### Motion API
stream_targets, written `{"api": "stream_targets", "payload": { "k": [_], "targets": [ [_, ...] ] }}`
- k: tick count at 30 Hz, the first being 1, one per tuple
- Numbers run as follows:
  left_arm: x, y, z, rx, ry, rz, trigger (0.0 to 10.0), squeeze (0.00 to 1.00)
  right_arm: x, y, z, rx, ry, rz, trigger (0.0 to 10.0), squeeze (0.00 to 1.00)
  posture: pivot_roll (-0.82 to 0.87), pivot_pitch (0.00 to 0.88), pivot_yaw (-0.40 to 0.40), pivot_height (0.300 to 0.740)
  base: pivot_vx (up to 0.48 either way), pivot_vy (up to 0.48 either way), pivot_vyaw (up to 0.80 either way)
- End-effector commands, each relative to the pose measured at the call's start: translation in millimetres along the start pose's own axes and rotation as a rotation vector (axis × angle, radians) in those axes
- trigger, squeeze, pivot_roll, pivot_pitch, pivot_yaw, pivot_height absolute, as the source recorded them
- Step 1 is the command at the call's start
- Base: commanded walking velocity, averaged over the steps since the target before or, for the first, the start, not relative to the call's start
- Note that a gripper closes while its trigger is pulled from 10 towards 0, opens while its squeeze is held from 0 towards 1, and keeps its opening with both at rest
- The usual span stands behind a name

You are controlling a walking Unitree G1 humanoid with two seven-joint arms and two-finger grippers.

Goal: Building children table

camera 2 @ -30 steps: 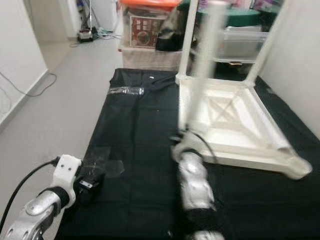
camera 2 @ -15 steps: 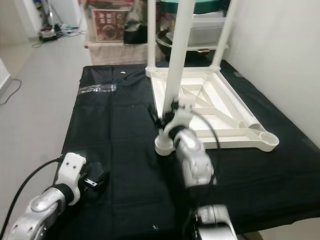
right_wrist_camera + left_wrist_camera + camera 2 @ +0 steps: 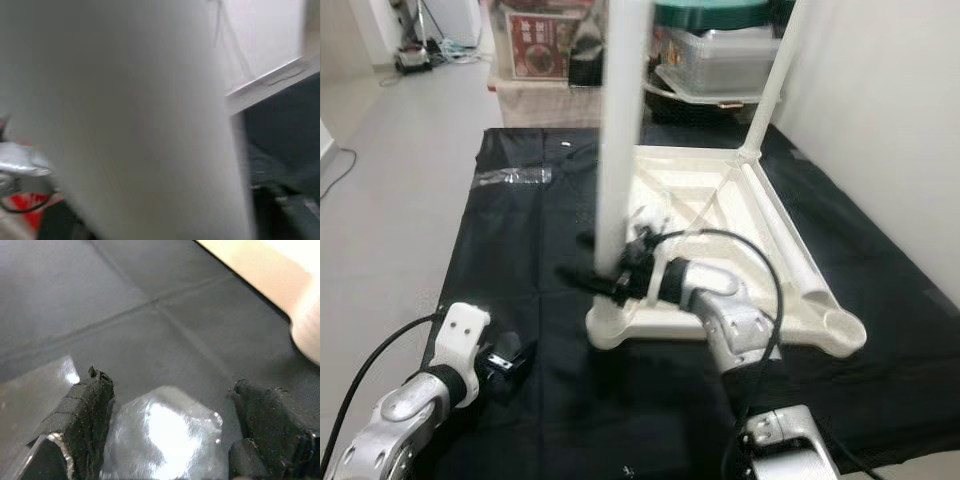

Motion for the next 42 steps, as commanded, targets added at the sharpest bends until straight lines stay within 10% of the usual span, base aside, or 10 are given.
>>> {"api": "stream_targets", "payload": {
  "k": [1, 10, 15, 16, 24, 25, 26, 30, 33, 42],
  "targets": [
    [-3.8, -3.6, 1.0, 0.004, 0.011, 0.013, 10.0, 0.00, -14.3, 12.5, -8.5, -0.098, 0.038, 0.029, 0.0, 0.00, 0.14, 0.000, -0.087, 0.740, 0.000, 0.000, 0.00],
    [-7.0, -6.7, -5.4, -0.005, -0.001, 0.020, 10.0, 0.00, -61.9, -97.1, -122.5, -1.421, 0.160, 0.172, 0.0, 0.00, 0.12, 0.000, -0.072, 0.740, 0.000, 0.000, 0.00],
    [-5.8, -5.5, -8.8, -0.012, -0.011, 0.017, 10.0, 0.00, -72.5, -124.0, -96.3, -1.593, 0.147, 0.219, 0.0, 0.00, 0.10, 0.000, -0.057, 0.740, 0.000, 0.000, 0.00],
    [-6.7, -4.5, -10.8, -0.019, -0.008, 0.019, 10.0, 0.00, -68.9, -108.9, -86.3, -1.496, 0.121, 0.206, 10.0, 0.00, 0.10, 0.000, -0.059, 0.740, 0.000, 0.000, 0.00],
    [-7.4, -4.4, -8.7, -0.022, -0.002, 0.018, 10.0, 0.00, -26.1, -68.8, -99.3, -1.220, 0.065, 0.051, 10.0, 0.09, 0.11, 0.000, -0.067, 0.740, 0.000, 0.000, 0.00],
    [-8.6, -5.7, -6.3, -0.012, 0.000, 0.020, 10.0, 0.00, -10.7, -65.8, -106.5, -1.191, 0.056, -0.024, 10.0, 0.98, 0.11, 0.000, -0.071, 0.740, 0.000, 0.000, 0.00],
    [-9.6, -6.8, -4.7, -0.005, -0.001, 0.021, 10.0, 0.00, 2.0, -57.0, -109.2, -1.116, 0.067, -0.086, 10.0, 1.00, 0.11, 0.000, -0.078, 0.740, 0.000, 0.000, 0.00],
    [-10.1, -7.7, -3.5, 0.003, -0.006, 0.021, 10.0, 0.00, 20.6, -38.5, -105.1, -0.946, 0.091, -0.156, 10.0, 1.00, 0.12, 0.000, -0.081, 0.740, 0.000, 0.000, 0.00],
    [-9.8, -5.6, -5.2, 0.002, -0.008, 0.020, 10.0, 0.00, 39.2, -17.4, -82.2, -0.650, 0.017, -0.163, 10.0, 0.00, 0.11, 0.000, -0.077, 0.740, 0.000, 0.000, 0.00],
    [-2.7, 0.6, -2.2, 0.000, 0.008, 0.007, 10.0, 0.00, 1.8, -2.6, -17.2, -0.098, -0.017, 0.019, 10.0, 0.00, 0.13, 0.000, -0.085, 0.740, 0.000, 0.000, 0.00]
  ]
}}
Point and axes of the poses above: a point about 5 cm out from each wrist's last joint towards the gripper, its own y axis pointing out of the wrist towards the gripper, its own x axis along the axis of the wrist's last joint, z = x × y, the point moved 6 cm from there along y, pointing out of the wrist towards the gripper, and after that the axes turned 1 degree about y, right-handed, at the moved point
